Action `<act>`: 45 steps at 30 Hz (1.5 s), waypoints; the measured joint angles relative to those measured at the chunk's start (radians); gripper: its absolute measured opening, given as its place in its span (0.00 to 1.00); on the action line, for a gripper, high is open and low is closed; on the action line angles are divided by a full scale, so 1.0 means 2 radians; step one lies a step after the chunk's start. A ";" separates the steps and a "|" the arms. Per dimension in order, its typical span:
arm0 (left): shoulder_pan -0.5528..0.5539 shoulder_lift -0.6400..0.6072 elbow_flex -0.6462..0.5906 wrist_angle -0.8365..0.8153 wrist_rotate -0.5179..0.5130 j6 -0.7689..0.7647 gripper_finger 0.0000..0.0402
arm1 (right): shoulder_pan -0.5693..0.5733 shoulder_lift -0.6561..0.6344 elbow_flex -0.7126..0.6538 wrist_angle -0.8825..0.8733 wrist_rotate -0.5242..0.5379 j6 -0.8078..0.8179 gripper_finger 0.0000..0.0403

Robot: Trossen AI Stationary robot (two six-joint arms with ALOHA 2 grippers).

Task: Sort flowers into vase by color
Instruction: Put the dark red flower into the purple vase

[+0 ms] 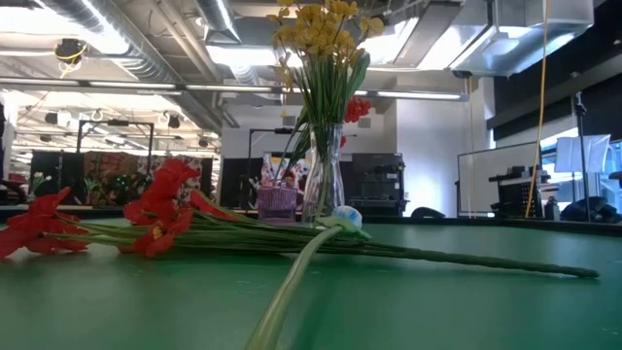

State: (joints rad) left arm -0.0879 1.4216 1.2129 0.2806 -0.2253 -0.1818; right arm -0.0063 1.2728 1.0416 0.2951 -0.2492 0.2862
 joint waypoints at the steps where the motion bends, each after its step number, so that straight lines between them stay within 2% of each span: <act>1: 0.000 0.000 0.000 0.000 0.000 0.000 0.17 | 0.000 0.000 0.000 0.000 -0.002 -0.001 0.02; 5: 0.000 0.000 0.000 0.000 0.002 0.000 0.03 | -0.001 0.000 0.000 0.000 -0.001 -0.001 0.02; 10: -0.002 0.000 0.000 0.000 0.002 0.000 0.02 | -0.001 -0.001 0.000 0.000 -0.002 -0.025 0.04; 13: -0.007 -0.004 0.000 -0.003 -0.001 0.000 0.01 | 0.000 -0.007 0.000 -0.004 -0.007 -0.041 0.12; 19: -0.021 -0.042 0.000 -0.042 -0.009 0.015 0.01 | 0.000 -0.034 0.000 -0.042 -0.009 -0.057 0.37; 22: -0.032 -0.073 0.000 -0.070 -0.036 0.018 0.01 | 0.000 -0.064 0.000 -0.081 0.009 -0.073 0.46; 25: -0.042 -0.107 0.000 -0.107 -0.067 0.030 0.01 | 0.000 -0.099 0.001 -0.109 0.036 -0.093 0.51; 30: -0.058 -0.158 0.000 -0.168 -0.179 0.057 0.01 | 0.000 -0.149 0.000 -0.150 0.045 -0.096 0.53; 37: -0.041 -0.185 0.001 -0.249 -0.304 0.066 0.01 | 0.000 -0.178 0.000 -0.242 0.126 -0.108 0.53; 45: 0.041 -0.154 -0.014 -0.281 -0.319 0.057 0.02 | 0.000 -0.152 0.000 -0.329 0.262 -0.110 0.53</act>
State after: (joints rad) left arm -0.0066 1.1140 1.1846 -0.2819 -0.8623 -0.0681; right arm -0.0071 0.9680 1.0416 -0.3634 0.2757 0.0671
